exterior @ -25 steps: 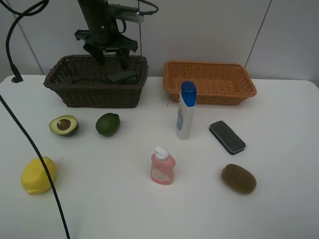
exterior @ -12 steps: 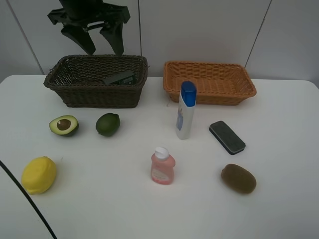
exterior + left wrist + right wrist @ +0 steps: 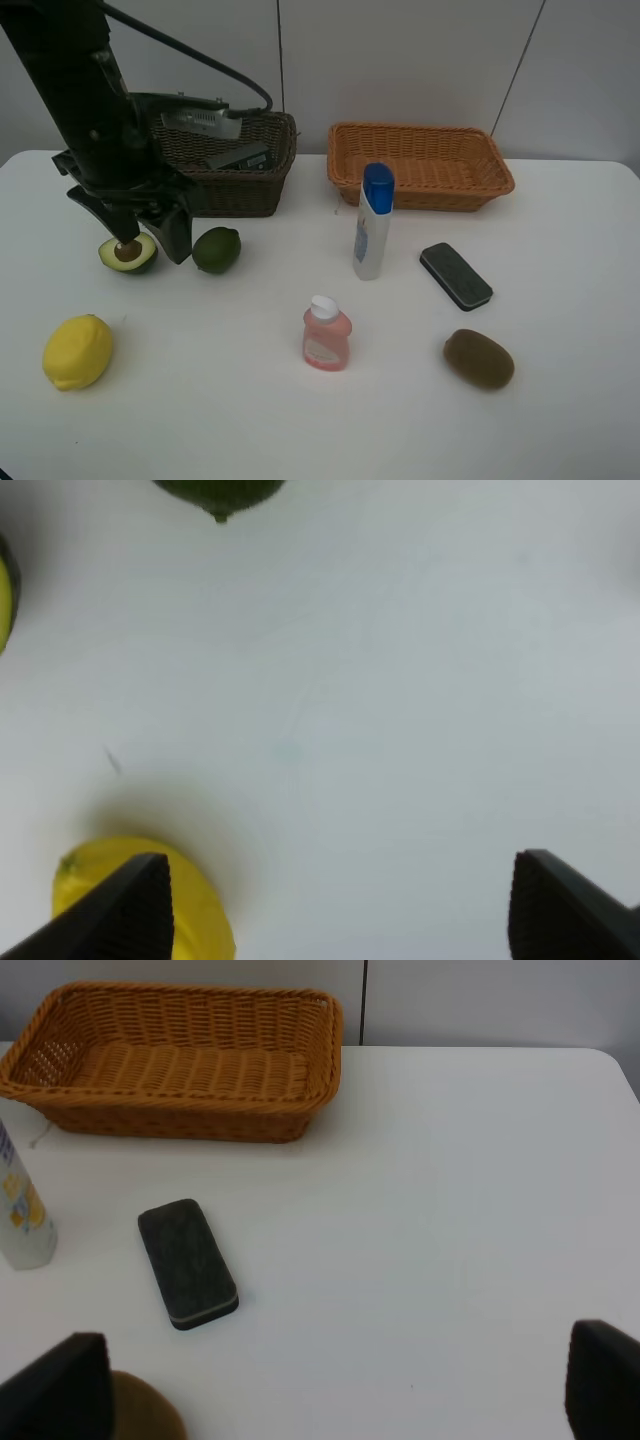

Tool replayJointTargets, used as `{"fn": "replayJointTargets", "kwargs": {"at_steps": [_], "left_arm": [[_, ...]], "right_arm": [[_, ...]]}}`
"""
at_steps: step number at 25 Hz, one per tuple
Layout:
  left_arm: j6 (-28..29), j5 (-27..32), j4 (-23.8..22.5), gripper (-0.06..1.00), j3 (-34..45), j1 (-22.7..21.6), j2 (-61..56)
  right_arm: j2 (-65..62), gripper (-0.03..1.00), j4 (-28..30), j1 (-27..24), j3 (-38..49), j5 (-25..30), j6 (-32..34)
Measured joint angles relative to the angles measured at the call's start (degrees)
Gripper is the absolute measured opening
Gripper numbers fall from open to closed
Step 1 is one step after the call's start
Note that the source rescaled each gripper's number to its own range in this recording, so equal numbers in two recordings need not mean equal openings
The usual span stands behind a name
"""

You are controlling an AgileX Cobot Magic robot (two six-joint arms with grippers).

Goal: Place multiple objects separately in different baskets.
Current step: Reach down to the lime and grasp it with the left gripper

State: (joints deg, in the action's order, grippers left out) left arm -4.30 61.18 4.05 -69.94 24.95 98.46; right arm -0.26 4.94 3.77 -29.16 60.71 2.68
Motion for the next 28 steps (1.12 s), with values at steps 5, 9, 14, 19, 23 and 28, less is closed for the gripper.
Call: {"fn": "replayJointTargets", "kwargs": {"at_steps": [5, 9, 14, 19, 23, 28], "left_arm": [[-0.22, -8.21, -3.18, 0.98, 0.45, 0.0, 3.83], [-0.22, -14.9, -4.05, 0.99, 0.55, 0.0, 7.03], [-0.22, -21.75, -4.05, 0.99, 0.55, 0.0, 10.53], [-0.22, -25.0, -4.05, 0.99, 0.55, 0.0, 14.22], [-0.22, -29.28, -4.05, 0.99, 0.55, 0.0, 17.21], [-0.22, -31.48, -3.68, 0.99, 0.55, 0.0, 20.29]], "right_arm": [[0.0, 1.0, 0.0, 0.0, 0.0, 0.0, 0.0], [0.0, 1.0, 0.0, 0.0, 0.0, 0.0, 0.0], [0.0, 1.0, 0.0, 0.0, 0.0, 0.0, 0.0], [0.0, 1.0, 0.0, 0.0, 0.0, 0.0, 0.0], [0.0, 1.0, 0.0, 0.0, 0.0, 0.0, 0.0], [0.0, 1.0, 0.0, 0.0, 0.0, 0.0, 0.0]]}}
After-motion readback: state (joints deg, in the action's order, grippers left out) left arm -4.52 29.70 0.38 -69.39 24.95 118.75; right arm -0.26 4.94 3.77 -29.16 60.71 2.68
